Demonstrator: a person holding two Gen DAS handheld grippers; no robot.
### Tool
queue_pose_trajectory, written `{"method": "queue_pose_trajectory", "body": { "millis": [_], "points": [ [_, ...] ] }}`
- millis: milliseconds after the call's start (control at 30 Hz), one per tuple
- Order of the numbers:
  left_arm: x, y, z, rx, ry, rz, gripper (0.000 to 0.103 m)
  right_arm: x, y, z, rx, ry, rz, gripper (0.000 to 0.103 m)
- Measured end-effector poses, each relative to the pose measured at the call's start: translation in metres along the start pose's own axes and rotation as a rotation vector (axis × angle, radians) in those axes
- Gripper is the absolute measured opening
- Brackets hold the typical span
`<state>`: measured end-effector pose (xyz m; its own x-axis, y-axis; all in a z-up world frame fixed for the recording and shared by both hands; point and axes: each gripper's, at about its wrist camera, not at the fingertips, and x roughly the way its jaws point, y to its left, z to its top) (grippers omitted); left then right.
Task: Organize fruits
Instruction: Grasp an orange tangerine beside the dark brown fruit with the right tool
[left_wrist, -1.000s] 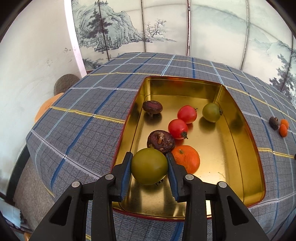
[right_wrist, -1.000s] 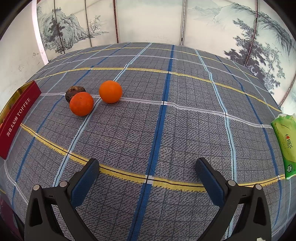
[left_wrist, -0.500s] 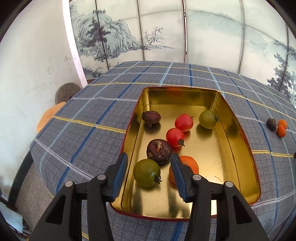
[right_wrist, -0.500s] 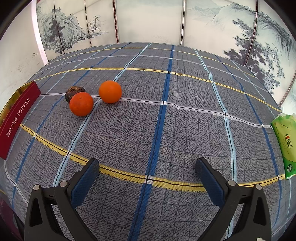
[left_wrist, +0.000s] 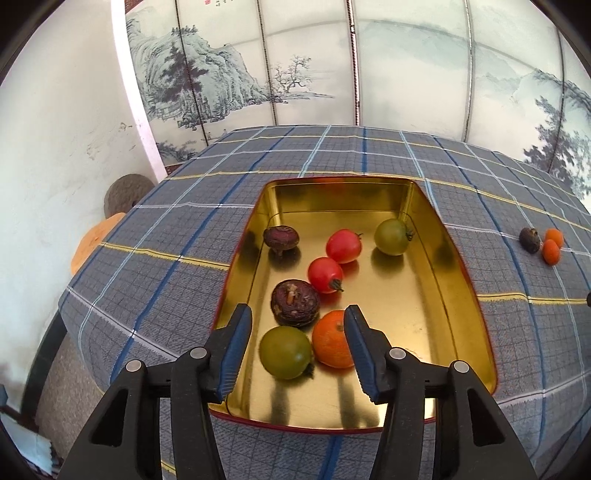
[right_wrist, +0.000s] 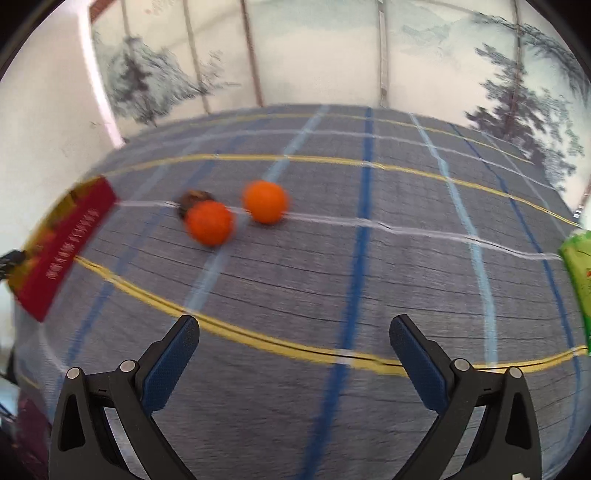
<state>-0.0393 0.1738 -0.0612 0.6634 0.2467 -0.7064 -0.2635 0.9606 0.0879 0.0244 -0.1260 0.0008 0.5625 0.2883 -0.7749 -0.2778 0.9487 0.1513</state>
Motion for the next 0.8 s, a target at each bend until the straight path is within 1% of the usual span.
{"method": "queue_pose_trajectory", "body": {
  "millis": [33, 133, 200, 233, 267, 300, 367, 400, 500, 567, 633, 800],
  "points": [
    [-0.002, -0.002, 0.000, 0.003, 0.000, -0.006, 0.053, 0.000, 0.010, 0.002, -0.018, -0.002, 0.036, 0.098],
    [-0.006, -0.010, 0.000, 0.022, -0.006, -0.015, 0.054, 0.006, 0.029, 0.007, -0.036, 0.003, 0.098, 0.096],
    [-0.009, -0.017, 0.000, 0.041, -0.008, -0.022, 0.055, 0.013, 0.040, 0.012, -0.053, 0.007, 0.134, 0.092],
    [-0.010, -0.020, 0.000, 0.049, -0.009, -0.025, 0.055, 0.015, 0.044, 0.014, -0.061, 0.010, 0.146, 0.085],
    [-0.012, -0.023, 0.000, 0.056, -0.011, -0.028, 0.056, 0.016, 0.046, 0.014, -0.066, 0.011, 0.147, 0.076],
    [-0.013, -0.026, 0.000, 0.064, -0.012, -0.031, 0.056, 0.020, 0.048, 0.017, -0.066, 0.006, 0.139, 0.070],
    [-0.015, -0.032, 0.001, 0.075, -0.014, -0.038, 0.057, 0.025, 0.043, 0.023, -0.048, 0.003, 0.155, 0.050],
    [-0.016, -0.035, 0.002, 0.081, -0.015, -0.043, 0.057, 0.028, 0.041, 0.026, -0.035, 0.002, 0.159, 0.048],
    [-0.020, -0.043, 0.004, 0.098, -0.020, -0.055, 0.057, 0.040, 0.036, 0.038, -0.015, 0.008, 0.168, 0.048],
    [-0.022, -0.047, 0.005, 0.108, -0.022, -0.065, 0.058, 0.044, 0.035, 0.045, -0.011, 0.006, 0.143, 0.048],
    [-0.025, -0.053, 0.007, 0.119, -0.025, -0.076, 0.058, 0.049, 0.032, 0.050, -0.002, 0.009, 0.148, 0.048],
    [-0.027, -0.061, 0.009, 0.141, -0.033, -0.080, 0.060, 0.064, 0.036, 0.060, -0.018, 0.030, 0.145, 0.050]
  ]
}}
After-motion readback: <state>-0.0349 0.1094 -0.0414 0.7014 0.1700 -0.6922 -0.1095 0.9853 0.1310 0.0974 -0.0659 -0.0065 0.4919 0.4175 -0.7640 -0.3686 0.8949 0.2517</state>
